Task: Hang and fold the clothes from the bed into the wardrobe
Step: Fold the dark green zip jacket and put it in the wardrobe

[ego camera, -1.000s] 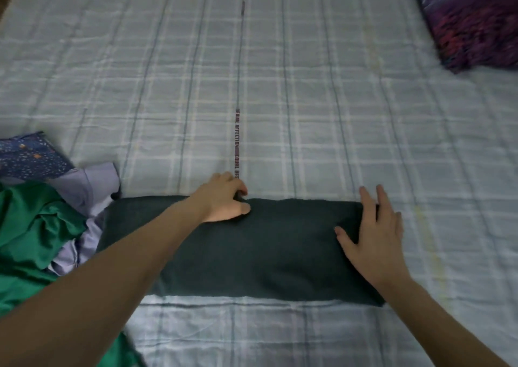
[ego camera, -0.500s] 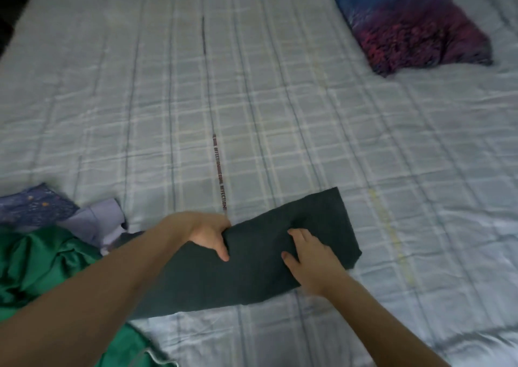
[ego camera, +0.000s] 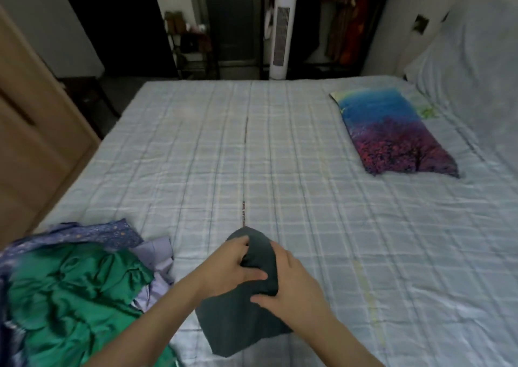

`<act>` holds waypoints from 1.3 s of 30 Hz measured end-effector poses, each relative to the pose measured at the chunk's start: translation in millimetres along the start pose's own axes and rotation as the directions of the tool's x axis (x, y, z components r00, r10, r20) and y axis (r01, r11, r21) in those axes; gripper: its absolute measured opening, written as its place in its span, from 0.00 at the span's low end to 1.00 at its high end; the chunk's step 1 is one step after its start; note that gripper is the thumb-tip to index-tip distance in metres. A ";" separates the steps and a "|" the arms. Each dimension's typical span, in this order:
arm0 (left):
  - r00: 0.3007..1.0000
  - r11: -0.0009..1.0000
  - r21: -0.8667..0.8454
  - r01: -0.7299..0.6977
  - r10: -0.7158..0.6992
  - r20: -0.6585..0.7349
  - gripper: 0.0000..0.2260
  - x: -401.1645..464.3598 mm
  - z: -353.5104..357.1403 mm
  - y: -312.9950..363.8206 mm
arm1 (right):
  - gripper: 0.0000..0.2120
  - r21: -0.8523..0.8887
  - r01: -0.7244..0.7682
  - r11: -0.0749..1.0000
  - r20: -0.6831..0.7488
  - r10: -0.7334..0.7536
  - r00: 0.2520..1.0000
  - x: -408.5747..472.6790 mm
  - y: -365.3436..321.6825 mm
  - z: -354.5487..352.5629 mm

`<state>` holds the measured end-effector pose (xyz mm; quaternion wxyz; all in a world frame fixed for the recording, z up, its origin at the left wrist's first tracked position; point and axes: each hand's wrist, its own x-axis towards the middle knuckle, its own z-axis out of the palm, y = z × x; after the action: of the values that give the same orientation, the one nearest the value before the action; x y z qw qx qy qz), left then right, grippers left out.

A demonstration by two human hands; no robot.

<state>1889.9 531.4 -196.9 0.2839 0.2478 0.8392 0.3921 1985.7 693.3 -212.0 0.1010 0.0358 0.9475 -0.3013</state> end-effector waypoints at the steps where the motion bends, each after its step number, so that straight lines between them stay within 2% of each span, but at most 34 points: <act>1: 0.999 1.000 -0.027 0.001 -0.003 -0.042 0.28 -6.0 -5.6 9.9 | 0.46 -0.011 0.021 1.000 -0.033 -0.022 0.999 2.6 -6.3 -11.4; 4: 0.986 0.994 -0.107 -0.027 0.009 -0.169 0.21 -27.6 -27.8 43.9 | 0.29 -0.094 0.112 0.989 -0.070 -0.119 0.990 8.3 -31.3 -50.5; 6: 0.974 0.992 -0.116 -0.058 0.031 -0.225 0.18 -46.4 -45.4 64.1 | 0.24 -0.146 0.190 0.971 -0.067 -0.201 0.977 9.4 -49.6 -75.2; 8: 0.953 0.985 -0.149 -0.085 0.037 -0.300 0.19 -68.8 -63.9 76.7 | 0.20 -0.156 0.258 0.953 -0.051 -0.269 0.962 11.3 -62.3 -96.2; 9: 0.931 0.969 -0.217 -0.116 0.030 -0.363 0.20 -81.1 -73.4 80.0 | 0.19 -0.142 0.280 0.949 -0.035 -0.288 0.957 12.3 -67.0 -106.0; 11: 0.863 0.954 -0.238 -0.183 0.040 -0.503 0.28 -105.9 -91.7 83.8 | 0.19 -0.110 0.318 0.942 0.006 -0.319 0.948 13.6 -74.9 -123.2; 12: 0.852 0.973 -0.155 -0.173 0.069 -0.519 0.36 -116.0 -98.7 87.5 | 0.19 -0.102 0.345 0.933 0.030 -0.343 0.939 13.4 -79.9 -130.7; 14: 0.897 0.991 -0.019 -0.130 0.110 -0.429 0.49 -129.3 -99.9 94.9 | 0.19 -0.099 0.420 0.902 0.101 -0.411 0.906 10.6 -96.6 -142.5; 16: 0.951 0.996 -0.013 -0.088 0.080 -0.298 0.56 -127.4 -91.2 96.1 | 0.19 -0.083 0.491 0.867 0.147 -0.476 0.867 7.9 -116.4 -154.6; 18: 0.959 0.990 -0.135 -0.042 0.002 -0.283 0.54 -133.5 -76.7 93.2 | 0.20 -0.036 0.571 0.820 0.157 -0.559 0.814 2.1 -135.6 -163.6; 20: 0.936 0.967 -0.252 -0.026 -0.065 -0.347 0.48 -147.4 -67.3 87.5 | 0.20 0.001 0.623 0.782 0.170 -0.614 0.770 -1.4 -149.3 -168.8; 21: 0.931 0.961 -0.276 -0.018 -0.084 -0.355 0.47 -155.7 -64.1 83.6 | 0.20 0.012 0.643 0.766 0.181 -0.634 0.752 -3.3 -154.7 -169.7; 25: 0.933 0.965 -0.260 0.021 -0.113 -0.343 0.52 -189.0 -52.9 72.3 | 0.18 0.029 0.720 0.693 0.234 -0.705 0.669 -13.2 -174.8 -165.3; 27: 0.915 0.966 -0.259 0.027 -0.128 -0.384 0.51 -206.2 -50.7 67.4 | 0.19 0.049 0.746 0.664 0.248 -0.731 0.635 -18.6 -187.2 -162.5; 31: 0.879 0.987 -0.132 0.091 -0.142 -0.455 0.49 -248.1 -49.4 48.7 | 0.19 0.111 0.789 0.605 0.245 -0.786 0.568 -27.9 -216.7 -156.8; 35: 0.835 0.981 -0.164 0.103 -0.175 -0.521 0.52 -289.1 -50.1 30.3 | 0.19 0.172 0.822 0.544 0.252 -0.831 0.497 -37.5 -244.5 -141.9; 37: 0.778 0.981 -0.169 0.100 -0.182 -0.601 0.52 -309.1 -51.7 21.8 | 0.19 0.206 0.824 0.527 0.240 -0.844 0.480 -40.0 -257.7 -129.5; 39: 0.695 0.974 -0.170 0.151 -0.227 -0.683 0.45 -328.8 -55.0 14.7 | 0.19 0.239 0.812 0.532 0.227 -0.844 0.486 -41.4 -268.1 -115.8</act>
<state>2091.3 301.4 -63.1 -0.0026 -0.0207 0.8841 0.4668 1971.9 541.3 40.4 0.0913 -0.4680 0.8016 -0.3607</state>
